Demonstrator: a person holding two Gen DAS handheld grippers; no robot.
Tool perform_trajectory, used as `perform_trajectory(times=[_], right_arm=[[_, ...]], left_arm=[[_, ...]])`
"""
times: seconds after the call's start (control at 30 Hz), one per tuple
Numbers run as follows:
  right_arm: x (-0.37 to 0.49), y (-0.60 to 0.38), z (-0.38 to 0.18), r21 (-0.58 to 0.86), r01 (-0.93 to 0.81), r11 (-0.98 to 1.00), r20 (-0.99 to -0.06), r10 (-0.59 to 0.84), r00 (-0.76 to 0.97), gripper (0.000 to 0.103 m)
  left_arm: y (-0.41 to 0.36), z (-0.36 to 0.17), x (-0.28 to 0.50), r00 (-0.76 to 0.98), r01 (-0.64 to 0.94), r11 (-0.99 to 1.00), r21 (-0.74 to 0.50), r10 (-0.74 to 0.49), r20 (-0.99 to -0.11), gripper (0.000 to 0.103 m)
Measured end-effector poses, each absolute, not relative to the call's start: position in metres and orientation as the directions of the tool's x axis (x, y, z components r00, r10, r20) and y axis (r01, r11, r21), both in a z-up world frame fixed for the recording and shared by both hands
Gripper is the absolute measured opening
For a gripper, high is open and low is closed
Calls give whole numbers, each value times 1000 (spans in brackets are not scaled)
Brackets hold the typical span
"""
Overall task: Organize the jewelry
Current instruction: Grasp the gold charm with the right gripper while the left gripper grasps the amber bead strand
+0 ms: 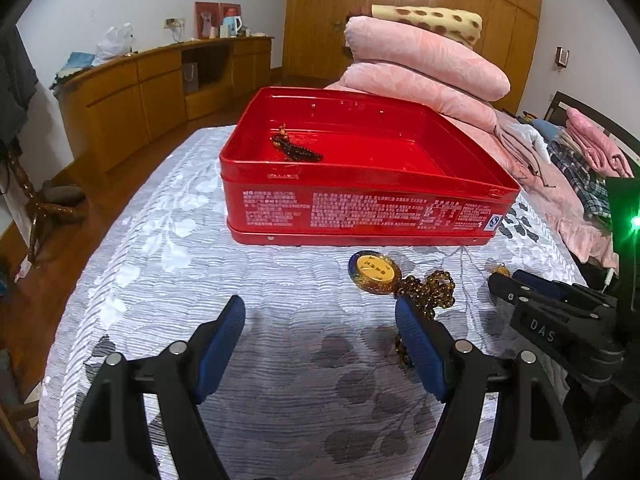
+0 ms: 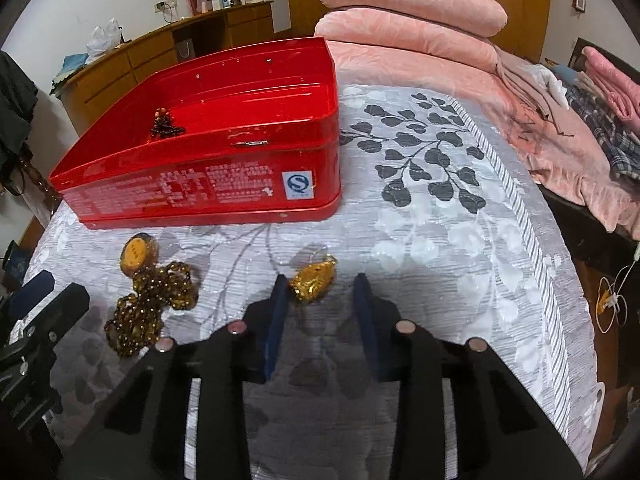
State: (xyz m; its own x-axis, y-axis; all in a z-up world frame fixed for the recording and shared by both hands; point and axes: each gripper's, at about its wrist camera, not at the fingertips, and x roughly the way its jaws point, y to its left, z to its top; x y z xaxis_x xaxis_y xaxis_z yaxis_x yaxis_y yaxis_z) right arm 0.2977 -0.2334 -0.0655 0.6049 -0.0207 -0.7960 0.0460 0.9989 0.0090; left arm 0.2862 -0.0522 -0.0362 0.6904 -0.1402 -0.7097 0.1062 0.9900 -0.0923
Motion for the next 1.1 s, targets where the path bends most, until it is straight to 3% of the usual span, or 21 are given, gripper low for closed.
perform_trajectory(times=[0.13, 0.73, 0.9, 1.1], right_arm=[[298, -230, -65, -10, 40, 999, -793, -32, 609, 22], [284, -245, -55, 27, 70, 997, -771, -24, 637, 21], [282, -248, -54, 34, 70, 997, -765, -19, 644, 21], [281, -247, -52, 37, 64, 997, -765, -13, 644, 21]], left_arm=[[-53, -36, 287, 690, 102, 991, -92, -137, -711, 76], [-98, -45, 305, 628, 189, 977, -93, -193, -754, 76], [-99, -51, 308, 601, 185, 973, -135, -221, -768, 56], [-109, -52, 304, 594, 214, 970, -119, -226, -772, 51]])
